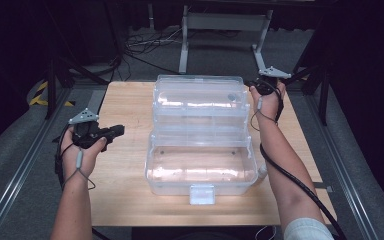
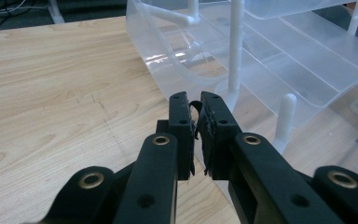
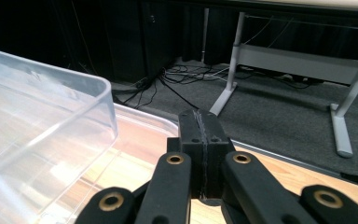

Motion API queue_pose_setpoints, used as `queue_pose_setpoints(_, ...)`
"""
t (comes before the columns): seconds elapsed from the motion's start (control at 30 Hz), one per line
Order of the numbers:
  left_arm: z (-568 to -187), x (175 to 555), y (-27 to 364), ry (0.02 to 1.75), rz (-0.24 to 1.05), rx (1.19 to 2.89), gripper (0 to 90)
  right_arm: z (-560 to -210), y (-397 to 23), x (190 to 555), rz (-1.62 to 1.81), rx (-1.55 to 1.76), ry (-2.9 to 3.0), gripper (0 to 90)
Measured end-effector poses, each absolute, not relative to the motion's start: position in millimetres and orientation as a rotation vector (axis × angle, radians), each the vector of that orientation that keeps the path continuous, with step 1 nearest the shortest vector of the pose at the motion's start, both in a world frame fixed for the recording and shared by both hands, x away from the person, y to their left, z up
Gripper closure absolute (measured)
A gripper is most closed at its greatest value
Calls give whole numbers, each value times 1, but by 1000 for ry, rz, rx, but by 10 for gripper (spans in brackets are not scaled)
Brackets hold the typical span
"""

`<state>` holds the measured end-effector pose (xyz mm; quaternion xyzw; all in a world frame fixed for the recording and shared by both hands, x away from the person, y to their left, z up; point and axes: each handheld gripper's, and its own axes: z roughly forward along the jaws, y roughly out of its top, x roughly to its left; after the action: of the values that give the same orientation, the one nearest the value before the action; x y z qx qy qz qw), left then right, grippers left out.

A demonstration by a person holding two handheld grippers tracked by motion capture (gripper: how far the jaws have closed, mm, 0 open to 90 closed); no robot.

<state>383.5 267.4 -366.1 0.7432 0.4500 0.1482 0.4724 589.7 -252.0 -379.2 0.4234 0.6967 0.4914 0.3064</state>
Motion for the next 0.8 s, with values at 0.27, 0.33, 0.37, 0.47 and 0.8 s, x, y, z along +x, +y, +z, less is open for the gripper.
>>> queue_pose_setpoints(0.27, -366, 385, 267, 1088, 350, 1807, 812, -371, -256, 583, 1326, 1103, 1829, 900)
queue_pose_setpoints(0.33, -365, 387, 266, 1070, 338, 1813, 792, -366, -260, 577, 1356, 1095, 1824, 900)
queue_pose_setpoints(0.37, -365, 387, 265, 1064, 337, 1818, 778, -363, -262, 575, 1364, 1093, 1827, 892)
queue_pose_setpoints(0.47, -364, 390, 261, 1037, 336, 1839, 736, -355, -268, 565, 1386, 1068, 1818, 846)
queue_pose_setpoints(0.8, -361, 401, 250, 1005, 319, 1885, 550, -334, -298, 521, 1470, 1010, 1828, 727)
